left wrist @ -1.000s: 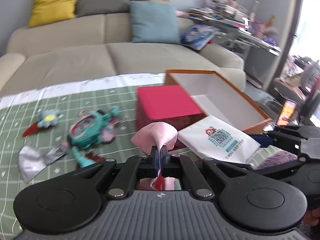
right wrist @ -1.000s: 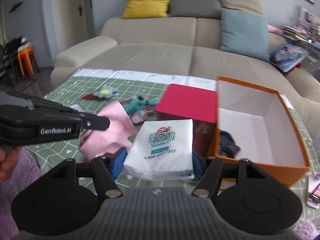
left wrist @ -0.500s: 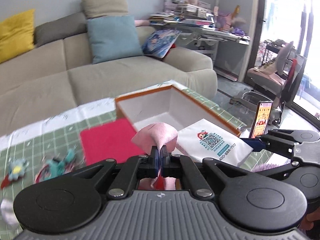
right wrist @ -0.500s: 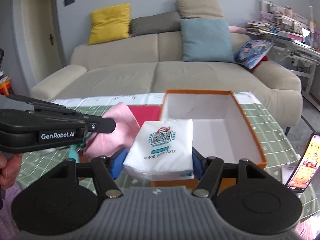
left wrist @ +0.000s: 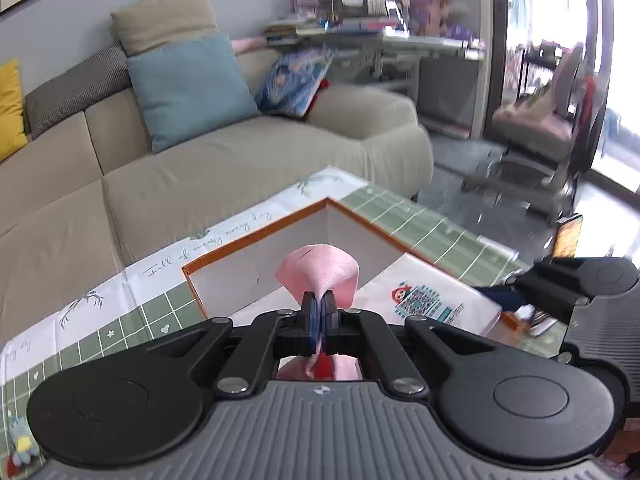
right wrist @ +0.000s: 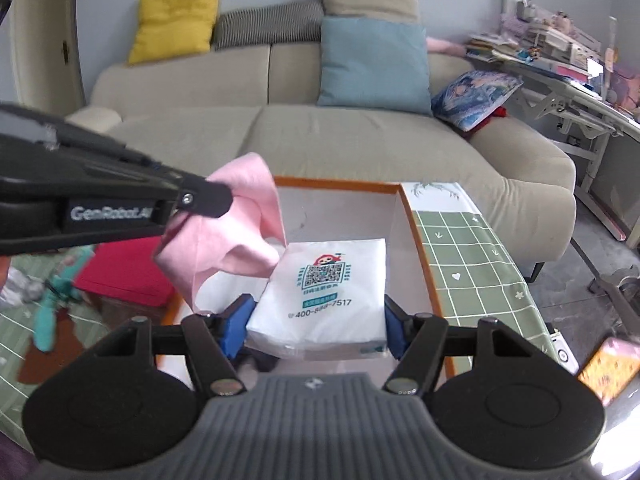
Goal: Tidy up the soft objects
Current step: 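Carry the tissue pack and pink cloth over the orange box with both tools, then open the right tool to drop the tissue pack while the left tool releases the pink cloth into the box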
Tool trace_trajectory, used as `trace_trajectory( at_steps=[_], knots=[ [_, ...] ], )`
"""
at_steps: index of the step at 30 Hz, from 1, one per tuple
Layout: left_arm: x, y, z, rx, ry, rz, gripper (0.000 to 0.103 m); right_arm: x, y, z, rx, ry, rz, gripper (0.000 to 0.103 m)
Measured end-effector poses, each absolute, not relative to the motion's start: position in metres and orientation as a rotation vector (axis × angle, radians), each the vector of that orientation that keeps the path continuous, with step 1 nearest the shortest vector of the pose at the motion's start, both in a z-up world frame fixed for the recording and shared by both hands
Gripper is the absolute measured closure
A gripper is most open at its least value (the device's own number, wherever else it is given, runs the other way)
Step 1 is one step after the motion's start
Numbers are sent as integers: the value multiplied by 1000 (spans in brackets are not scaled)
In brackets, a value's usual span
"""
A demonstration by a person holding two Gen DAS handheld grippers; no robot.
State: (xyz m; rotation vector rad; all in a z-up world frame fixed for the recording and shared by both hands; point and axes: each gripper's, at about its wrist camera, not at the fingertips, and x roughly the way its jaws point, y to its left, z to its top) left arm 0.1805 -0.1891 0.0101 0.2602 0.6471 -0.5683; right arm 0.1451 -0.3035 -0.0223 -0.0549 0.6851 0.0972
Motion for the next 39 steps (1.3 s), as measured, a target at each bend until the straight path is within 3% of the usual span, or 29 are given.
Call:
trace_trajectory(
  at_steps=[9,18,25,39],
  knots=[
    [231,-215,-43,394,805,-512,101,207,-316,-61,-120,834,88,37],
    [247,-226,-64,421,869,-496,97,224,-313,-79,-148,908,110,33],
    [247,-224,-59,422,854,-480,84,223,-309,-80,-164,918,93,32],
    [224,-204,-27,359,802,-479,80,197,-290,-50,-227,838,100,23]
  ],
)
